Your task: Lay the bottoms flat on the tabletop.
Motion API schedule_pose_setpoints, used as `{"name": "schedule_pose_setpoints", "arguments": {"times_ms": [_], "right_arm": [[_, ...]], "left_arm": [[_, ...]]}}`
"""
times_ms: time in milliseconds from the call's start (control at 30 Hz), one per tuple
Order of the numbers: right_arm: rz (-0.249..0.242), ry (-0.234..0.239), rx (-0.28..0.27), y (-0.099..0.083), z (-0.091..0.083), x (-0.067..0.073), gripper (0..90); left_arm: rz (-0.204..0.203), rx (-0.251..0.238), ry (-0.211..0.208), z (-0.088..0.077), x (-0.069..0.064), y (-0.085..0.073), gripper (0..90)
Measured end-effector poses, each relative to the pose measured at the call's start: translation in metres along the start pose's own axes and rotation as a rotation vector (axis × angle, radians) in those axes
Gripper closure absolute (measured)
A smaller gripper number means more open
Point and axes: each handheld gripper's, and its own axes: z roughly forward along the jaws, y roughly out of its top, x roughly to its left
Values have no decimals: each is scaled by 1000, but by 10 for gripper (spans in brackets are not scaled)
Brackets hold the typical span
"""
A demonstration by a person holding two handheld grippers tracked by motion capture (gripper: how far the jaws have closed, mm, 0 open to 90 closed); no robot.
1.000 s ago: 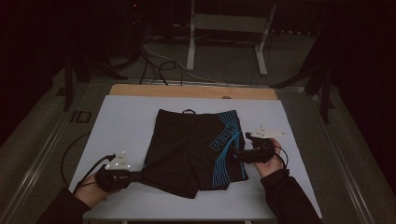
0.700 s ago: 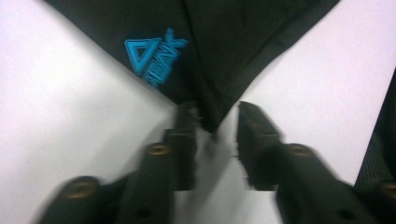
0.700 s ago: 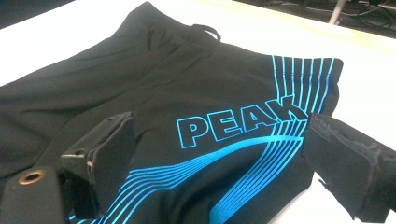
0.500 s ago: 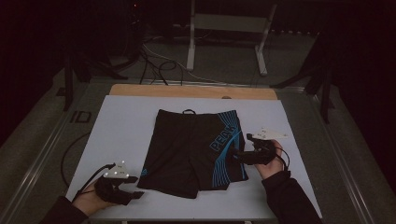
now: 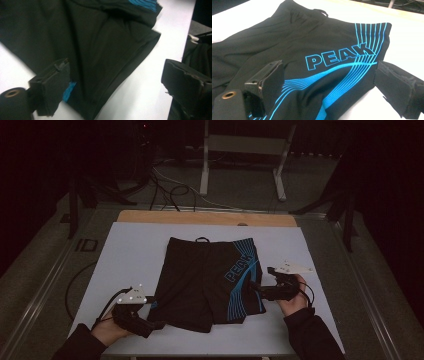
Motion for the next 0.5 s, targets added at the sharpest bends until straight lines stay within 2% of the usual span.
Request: {"name": "schedule_pose_setpoints", "arguments": {"times_ms": [67, 233, 367, 400, 500], "right_arm": [[4, -3, 0, -2, -1, 0, 101], [8, -1, 3, -5, -3, 0, 101], [11, 4, 1, -5, -4, 1, 101], [11, 3, 0, -5, -5, 1, 101], [10, 2, 6, -6, -5, 1, 101]], "left_arm": [[9, -7, -9, 4, -3, 6, 46], [36, -24, -47, 13, -11, 20, 53], [73, -30, -64, 22, -20, 30, 109], [82, -34, -73, 25, -22, 32, 145], [112, -36, -108, 34, -31, 40, 166]]}}
